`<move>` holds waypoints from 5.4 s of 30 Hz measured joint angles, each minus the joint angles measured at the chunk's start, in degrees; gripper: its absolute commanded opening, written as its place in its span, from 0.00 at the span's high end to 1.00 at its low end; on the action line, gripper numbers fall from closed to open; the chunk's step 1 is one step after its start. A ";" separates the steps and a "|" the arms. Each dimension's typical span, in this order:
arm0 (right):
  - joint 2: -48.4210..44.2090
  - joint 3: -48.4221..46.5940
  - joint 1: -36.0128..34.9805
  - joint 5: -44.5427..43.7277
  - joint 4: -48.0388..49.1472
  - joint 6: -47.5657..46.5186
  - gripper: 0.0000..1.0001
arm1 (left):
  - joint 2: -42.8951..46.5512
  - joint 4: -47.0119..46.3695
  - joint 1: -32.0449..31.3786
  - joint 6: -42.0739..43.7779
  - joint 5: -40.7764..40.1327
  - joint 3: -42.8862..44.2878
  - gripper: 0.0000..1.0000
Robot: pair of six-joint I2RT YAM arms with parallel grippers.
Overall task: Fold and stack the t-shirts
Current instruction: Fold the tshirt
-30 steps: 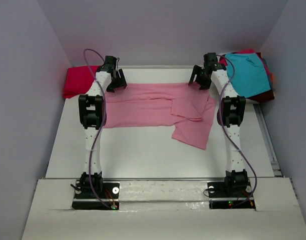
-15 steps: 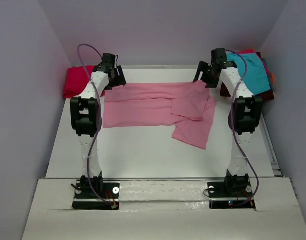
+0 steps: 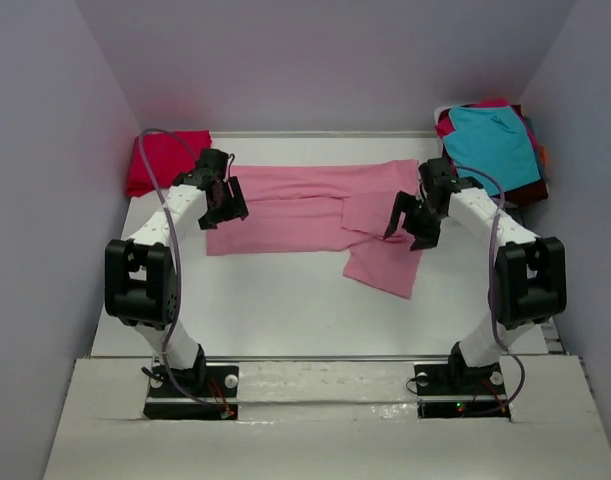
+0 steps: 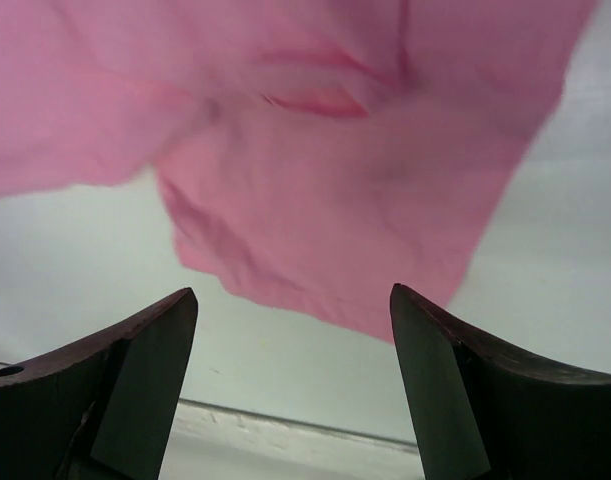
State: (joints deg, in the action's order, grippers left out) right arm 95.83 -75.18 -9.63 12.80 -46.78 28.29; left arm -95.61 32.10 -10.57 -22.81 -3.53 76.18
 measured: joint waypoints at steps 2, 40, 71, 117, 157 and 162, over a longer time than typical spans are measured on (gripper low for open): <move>-2.49 6.82 0.00 -0.22 -2.27 0.09 0.17 | -0.22 1.36 0.17 -0.31 -0.02 -2.78 0.20; -11.43 31.80 0.22 1.75 7.43 9.22 0.31 | -1.40 1.51 0.17 0.85 0.24 -3.76 0.20; -13.53 31.08 0.22 -6.62 8.28 11.82 0.41 | -7.19 3.52 0.17 2.45 0.31 0.87 0.20; -13.29 32.48 0.22 -5.11 7.82 11.04 0.78 | -2.14 -1.16 11.43 0.85 0.39 -10.27 0.20; -12.11 31.71 0.22 -5.29 7.76 10.05 0.78 | 0.81 -12.20 11.82 -6.01 5.86 -20.70 0.23; -12.11 31.71 0.22 -5.29 7.76 10.05 0.78 | -0.37 -12.61 11.91 -6.05 5.38 -19.50 0.26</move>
State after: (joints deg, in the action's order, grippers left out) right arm 83.72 -43.46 -9.41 7.51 -39.03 38.35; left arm -95.98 19.49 1.34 -28.86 1.85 56.69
